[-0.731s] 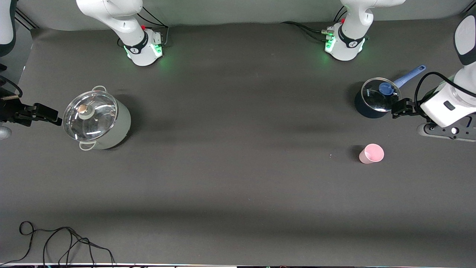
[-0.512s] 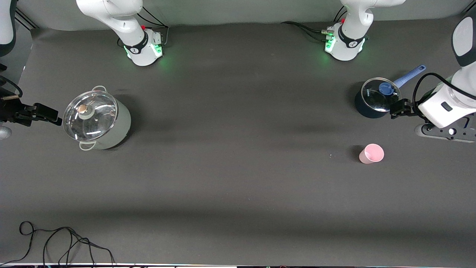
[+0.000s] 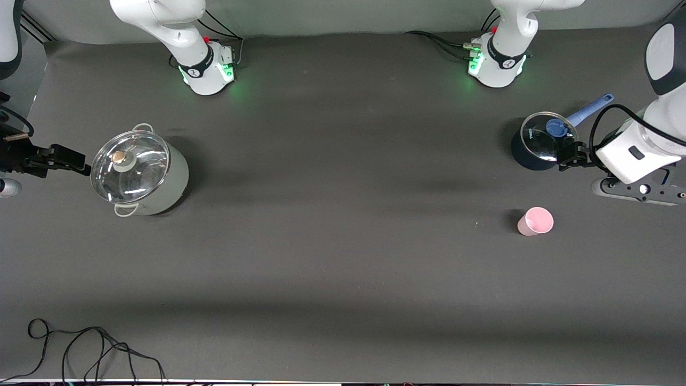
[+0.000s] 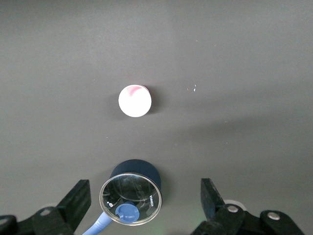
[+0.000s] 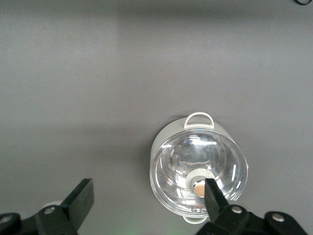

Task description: Transfer pink cup from left to right arm

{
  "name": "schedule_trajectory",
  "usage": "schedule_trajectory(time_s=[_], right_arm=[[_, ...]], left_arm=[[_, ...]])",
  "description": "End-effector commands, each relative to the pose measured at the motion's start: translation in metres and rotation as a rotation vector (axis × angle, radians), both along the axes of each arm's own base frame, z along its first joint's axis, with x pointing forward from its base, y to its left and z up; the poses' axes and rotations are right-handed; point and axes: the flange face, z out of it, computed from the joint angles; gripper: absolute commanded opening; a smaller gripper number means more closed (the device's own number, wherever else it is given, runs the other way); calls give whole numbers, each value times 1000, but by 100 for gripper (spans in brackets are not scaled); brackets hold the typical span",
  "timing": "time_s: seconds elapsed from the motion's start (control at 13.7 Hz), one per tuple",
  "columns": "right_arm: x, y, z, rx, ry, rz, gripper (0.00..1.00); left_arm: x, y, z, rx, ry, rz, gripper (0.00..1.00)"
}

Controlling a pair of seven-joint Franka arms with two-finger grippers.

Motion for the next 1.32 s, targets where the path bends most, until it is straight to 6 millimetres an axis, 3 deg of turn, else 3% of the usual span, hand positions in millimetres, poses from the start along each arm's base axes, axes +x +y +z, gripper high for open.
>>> schedule_trajectory(time_s=[0.0,0.22,0.37,0.51,0.73,1.02,1.24], right_arm=[[-4,1,10,8,-3,22,100],[-1,1,11,32,-27,15,100],[-1,0,13,52,-38,8,100],[0,1,14,52,-44,9,100],[1,1,13,35,-43,14,100],[2,2,15,30,-47,16,100],[2,1,16,31,-49,16,100]], left_arm=[[1,-8,3,17,2,-34,100],[-1,-9,2,14,28,-76,100],[-2,-6,1,33,50,-213,100],[1,4,0,44,60,-308,99],[9,29,8,14,59,-606,98],[27,103,-4,-37,31,-989,96],[38,161,-32,-155,5,-1178,98]])
